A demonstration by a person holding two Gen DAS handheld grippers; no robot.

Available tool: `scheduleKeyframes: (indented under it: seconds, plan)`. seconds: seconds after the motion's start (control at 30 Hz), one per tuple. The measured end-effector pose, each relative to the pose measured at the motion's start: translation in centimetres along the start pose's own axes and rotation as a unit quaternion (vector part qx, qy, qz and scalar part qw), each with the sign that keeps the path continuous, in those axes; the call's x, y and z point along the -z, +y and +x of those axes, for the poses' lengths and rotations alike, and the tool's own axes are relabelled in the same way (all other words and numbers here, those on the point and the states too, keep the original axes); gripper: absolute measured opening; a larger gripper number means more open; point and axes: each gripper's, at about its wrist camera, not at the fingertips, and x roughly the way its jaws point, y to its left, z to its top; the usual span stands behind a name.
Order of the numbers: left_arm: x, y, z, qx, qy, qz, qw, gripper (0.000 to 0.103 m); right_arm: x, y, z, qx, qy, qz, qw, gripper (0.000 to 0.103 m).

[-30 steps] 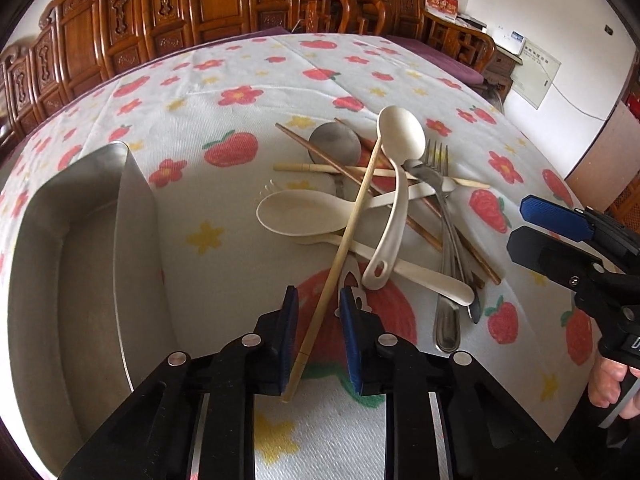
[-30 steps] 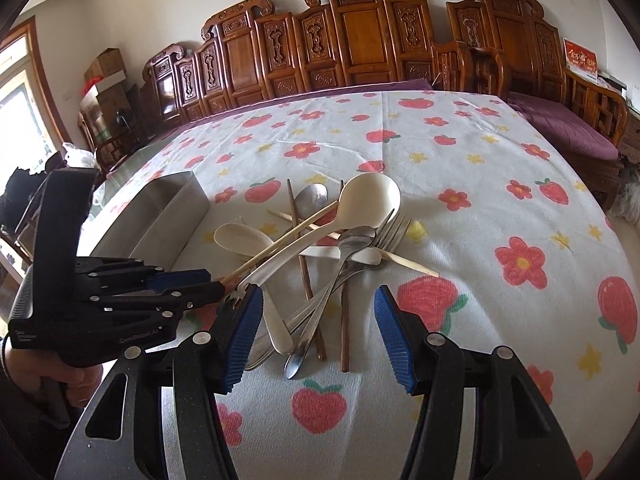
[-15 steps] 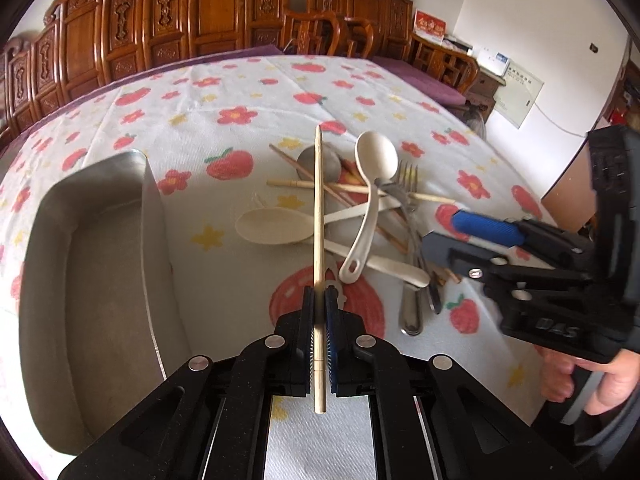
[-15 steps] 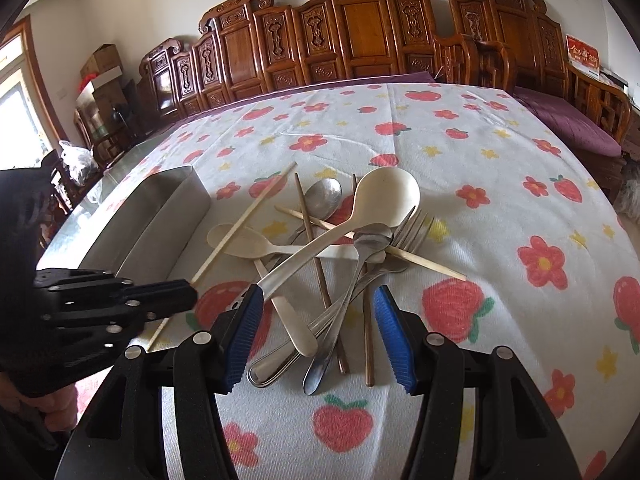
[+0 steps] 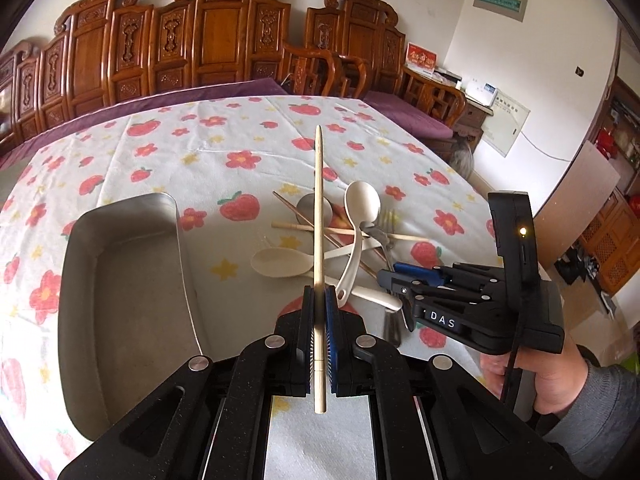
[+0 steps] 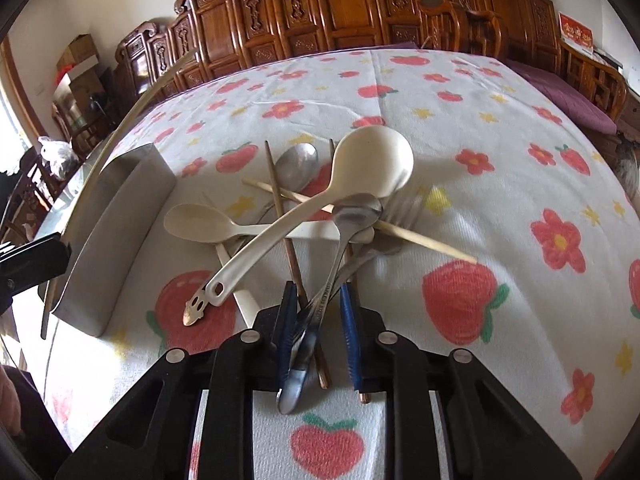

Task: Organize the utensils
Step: 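Grasp a metal spoon with the right gripper and lift it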

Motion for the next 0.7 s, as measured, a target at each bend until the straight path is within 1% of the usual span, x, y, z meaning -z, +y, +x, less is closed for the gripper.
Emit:
scheduleKeyframes:
  seconds: [0.1, 0.2, 0.27, 0.37, 0.47, 0.7]
  plan:
    - [-0.1, 0.0, 0.0, 0.001, -0.001, -0.001, 1.0, 0.004, 0.1, -0.3, 0.0, -0.005, 0.001, 0.009, 1.0, 0.021]
    - [-0.1, 0.0, 0.0, 0.0, -0.001, 0.003, 1.0, 0.004, 0.1, -0.5, -0.2, -0.007, 0.002, 0.017, 1.0, 0.017]
    - [0.0, -0.1, -0.1, -0.002, -0.002, 0.005, 1.0, 0.004, 0.1, -0.6, -0.4, -0.001, 0.001, 0.021, 1.0, 0.013]
    - [0.0, -0.1, -0.3, -0.005, -0.005, 0.007, 1.0, 0.004, 0.2, -1.1, -0.7, -0.003, 0.001, 0.033, 0.999, 0.01]
    - [0.1, -0.2, -0.5, -0.008, -0.007, 0.006, 0.9999, 0.004, 0.3, -1.3, -0.9, 0.002, 0.0, 0.035, 0.999, 0.009]
    - [0.1, -0.3, -0.8, -0.01, -0.009, 0.008, 0.9999, 0.004, 0.4, -1.8, -1.0, 0.0, 0.0, 0.046, 0.999, 0.009]
